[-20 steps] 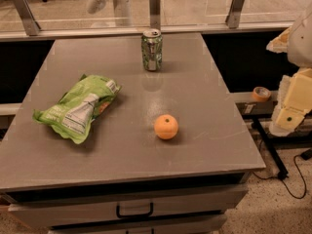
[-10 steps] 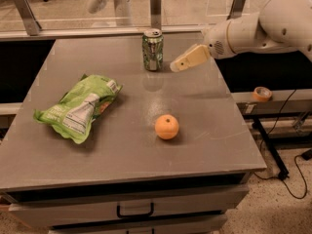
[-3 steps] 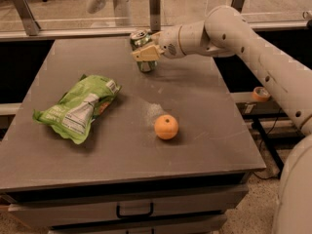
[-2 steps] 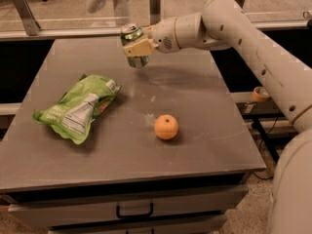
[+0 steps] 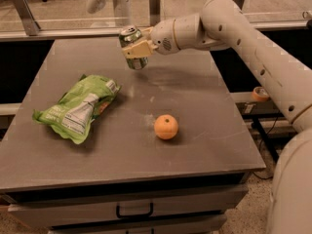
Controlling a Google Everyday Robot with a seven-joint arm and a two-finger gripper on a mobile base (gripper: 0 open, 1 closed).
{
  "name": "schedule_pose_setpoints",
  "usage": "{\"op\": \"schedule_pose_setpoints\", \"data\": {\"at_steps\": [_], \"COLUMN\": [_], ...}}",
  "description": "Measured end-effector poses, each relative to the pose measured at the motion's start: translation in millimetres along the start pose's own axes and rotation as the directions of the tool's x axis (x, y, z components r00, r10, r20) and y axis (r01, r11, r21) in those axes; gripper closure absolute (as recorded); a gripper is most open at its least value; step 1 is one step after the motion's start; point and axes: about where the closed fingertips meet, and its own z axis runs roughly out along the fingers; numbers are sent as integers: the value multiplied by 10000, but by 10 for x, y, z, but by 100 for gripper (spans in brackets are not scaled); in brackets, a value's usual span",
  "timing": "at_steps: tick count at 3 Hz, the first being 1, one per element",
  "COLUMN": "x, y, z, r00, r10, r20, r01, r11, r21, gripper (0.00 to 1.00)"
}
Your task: Move green can near green rice chip bag
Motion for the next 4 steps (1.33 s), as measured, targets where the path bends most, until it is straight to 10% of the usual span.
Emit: {"op": "schedule_pose_setpoints", "data": {"at_steps": [3, 4], "x": [13, 68], "y": [537, 659], "z": [395, 507], "r00": [9882, 9815], "r10": [859, 1151], "r20": [1271, 1532], "r01": [-783, -1033], "r11": [9949, 9912], "r21": [-637, -831], "gripper": [100, 82]}}
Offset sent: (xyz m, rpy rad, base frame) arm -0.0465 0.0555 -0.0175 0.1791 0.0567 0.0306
